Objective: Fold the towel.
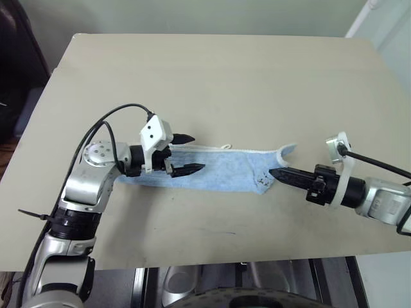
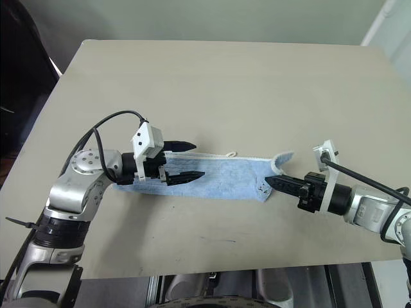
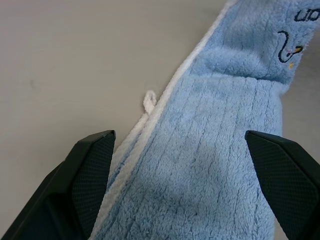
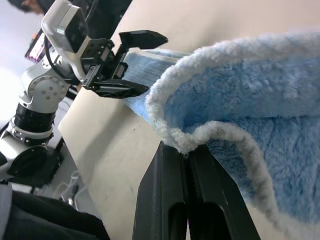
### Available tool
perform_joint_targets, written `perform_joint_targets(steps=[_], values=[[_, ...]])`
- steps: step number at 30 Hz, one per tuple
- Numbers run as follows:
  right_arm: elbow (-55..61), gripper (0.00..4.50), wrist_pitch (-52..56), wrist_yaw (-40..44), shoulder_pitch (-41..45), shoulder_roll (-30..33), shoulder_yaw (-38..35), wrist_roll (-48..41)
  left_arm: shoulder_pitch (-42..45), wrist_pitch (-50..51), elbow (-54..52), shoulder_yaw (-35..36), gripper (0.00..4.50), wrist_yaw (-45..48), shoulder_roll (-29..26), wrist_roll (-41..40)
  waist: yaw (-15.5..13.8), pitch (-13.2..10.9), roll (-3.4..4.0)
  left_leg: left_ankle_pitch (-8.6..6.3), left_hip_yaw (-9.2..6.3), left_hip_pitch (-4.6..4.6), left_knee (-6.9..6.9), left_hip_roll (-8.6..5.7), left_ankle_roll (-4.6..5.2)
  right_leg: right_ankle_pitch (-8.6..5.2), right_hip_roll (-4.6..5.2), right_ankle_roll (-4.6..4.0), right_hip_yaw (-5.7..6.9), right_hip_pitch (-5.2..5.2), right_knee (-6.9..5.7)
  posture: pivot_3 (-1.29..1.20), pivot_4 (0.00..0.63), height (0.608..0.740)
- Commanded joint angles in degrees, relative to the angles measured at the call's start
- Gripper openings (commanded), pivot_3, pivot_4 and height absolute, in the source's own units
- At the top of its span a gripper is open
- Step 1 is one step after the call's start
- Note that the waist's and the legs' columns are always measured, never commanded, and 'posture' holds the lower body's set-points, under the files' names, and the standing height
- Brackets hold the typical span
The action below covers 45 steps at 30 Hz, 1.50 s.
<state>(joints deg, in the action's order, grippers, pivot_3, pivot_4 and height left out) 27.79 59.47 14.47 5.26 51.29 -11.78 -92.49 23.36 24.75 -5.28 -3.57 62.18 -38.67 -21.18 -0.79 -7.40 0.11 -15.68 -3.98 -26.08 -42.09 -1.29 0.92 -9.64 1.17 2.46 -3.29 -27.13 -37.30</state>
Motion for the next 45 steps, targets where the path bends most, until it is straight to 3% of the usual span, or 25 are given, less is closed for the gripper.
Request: perform_joint_targets(steps=[1,19,27,37,45], values=[[0.51,0.05,-0.19,1.90,0.32,0.44,-0.40,1.11,-0.52,-2.46,-0.09,0.95,4.50,0.39,-0.17,-0.02,-0.01,0.00,0.00,0.00,0.00,0.00,0.00,0.00,0.00,0.00,0.00,0.00,0.00,0.00,0.00,0.00,0.150,0.703],[-1.49,0.05,-2.92,1.69,-21.34,-2.34,-17.83,-1.53,0.09,-4.08,1.35,-0.09,4.50,1.73,0.53,-0.17,-0.17,0.00,0.00,-0.15,0.00,0.01,0.00,0.00,0.24,0.02,0.01,-0.04,-0.01,0.02,0.00,0.00,0.150,0.703],[0.97,0.05,-4.28,-0.26,-12.60,-1.50,-13.72,-2.33,3.30,-4.99,5.17,-0.40,4.50,2.43,1.78,0.23,0.14,0.00,0.01,-0.15,0.00,0.04,0.00,-0.02,0.52,0.19,0.00,-0.03,-0.02,0.01,-0.01,0.00,0.150,0.703],[0.61,0.05,-0.29,8.95,7.14,-1.09,4.63,9.84,3.71,-6.34,6.63,0.42,4.50,2.31,1.69,0.40,0.29,0.00,0.01,0.21,0.00,0.02,0.00,0.00,0.29,0.37,-0.02,-0.05,0.02,0.00,-0.01,0.00,0.150,0.703],[-0.06,0.05,0.45,11.97,8.94,-1.73,6.07,12.93,3.66,-6.41,6.66,0.43,4.50,2.23,1.63,0.30,-0.06,0.00,0.01,0.35,0.02,-0.06,0.00,-0.02,0.09,0.35,0.02,-0.04,0.02,-0.01,0.04,0.00,0.150,0.703]])
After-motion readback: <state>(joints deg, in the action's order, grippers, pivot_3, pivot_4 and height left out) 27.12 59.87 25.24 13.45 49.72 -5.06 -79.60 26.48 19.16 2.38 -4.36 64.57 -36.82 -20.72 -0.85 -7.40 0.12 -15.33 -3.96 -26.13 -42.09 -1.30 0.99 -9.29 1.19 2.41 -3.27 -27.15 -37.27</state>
